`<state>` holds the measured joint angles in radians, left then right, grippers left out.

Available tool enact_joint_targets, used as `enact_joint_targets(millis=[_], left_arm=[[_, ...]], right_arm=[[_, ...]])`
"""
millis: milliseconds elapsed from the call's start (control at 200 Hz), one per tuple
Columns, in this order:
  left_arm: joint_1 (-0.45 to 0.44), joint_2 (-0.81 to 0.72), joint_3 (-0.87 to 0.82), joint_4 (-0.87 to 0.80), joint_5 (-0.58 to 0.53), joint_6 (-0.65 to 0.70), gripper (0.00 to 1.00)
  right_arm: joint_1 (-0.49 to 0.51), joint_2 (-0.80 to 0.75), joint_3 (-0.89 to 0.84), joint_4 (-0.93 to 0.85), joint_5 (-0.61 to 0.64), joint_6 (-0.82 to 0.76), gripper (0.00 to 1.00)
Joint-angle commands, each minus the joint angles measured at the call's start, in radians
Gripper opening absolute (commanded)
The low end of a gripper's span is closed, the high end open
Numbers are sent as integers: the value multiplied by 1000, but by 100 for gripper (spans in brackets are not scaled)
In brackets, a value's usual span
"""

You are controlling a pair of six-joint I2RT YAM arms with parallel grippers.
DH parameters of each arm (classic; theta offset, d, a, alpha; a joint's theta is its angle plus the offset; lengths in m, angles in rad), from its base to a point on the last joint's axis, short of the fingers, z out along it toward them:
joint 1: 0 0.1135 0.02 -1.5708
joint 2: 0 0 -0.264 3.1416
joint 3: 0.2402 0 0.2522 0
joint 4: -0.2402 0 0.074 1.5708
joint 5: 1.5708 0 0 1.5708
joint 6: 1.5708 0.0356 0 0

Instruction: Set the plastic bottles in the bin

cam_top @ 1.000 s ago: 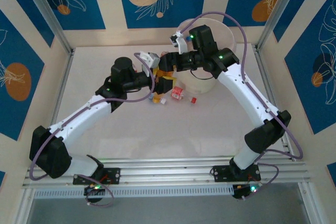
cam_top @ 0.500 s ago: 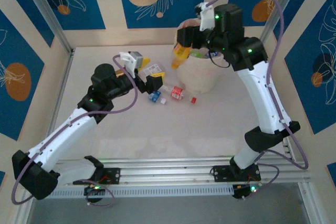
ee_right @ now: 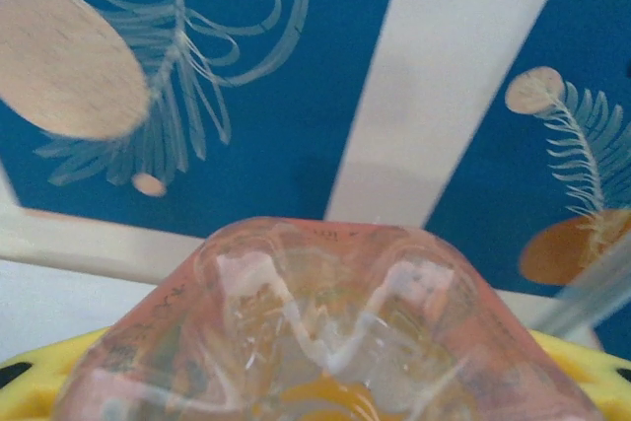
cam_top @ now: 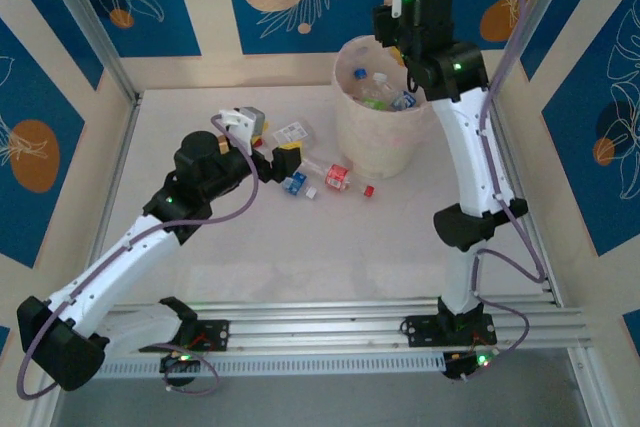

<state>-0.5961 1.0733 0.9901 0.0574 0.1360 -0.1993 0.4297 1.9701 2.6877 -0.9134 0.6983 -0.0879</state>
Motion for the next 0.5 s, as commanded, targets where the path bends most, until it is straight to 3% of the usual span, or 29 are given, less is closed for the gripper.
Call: enact_joint_targets(millis=[0,495], left_arm=[[-8,-21,-2,-11,-36,8,99],[-7,-10,-2,-28,-76,1,99]], right_arm=[[-20,9,-3,2,124,-88,48],[-106,80,-138,-62,55,-18,49]])
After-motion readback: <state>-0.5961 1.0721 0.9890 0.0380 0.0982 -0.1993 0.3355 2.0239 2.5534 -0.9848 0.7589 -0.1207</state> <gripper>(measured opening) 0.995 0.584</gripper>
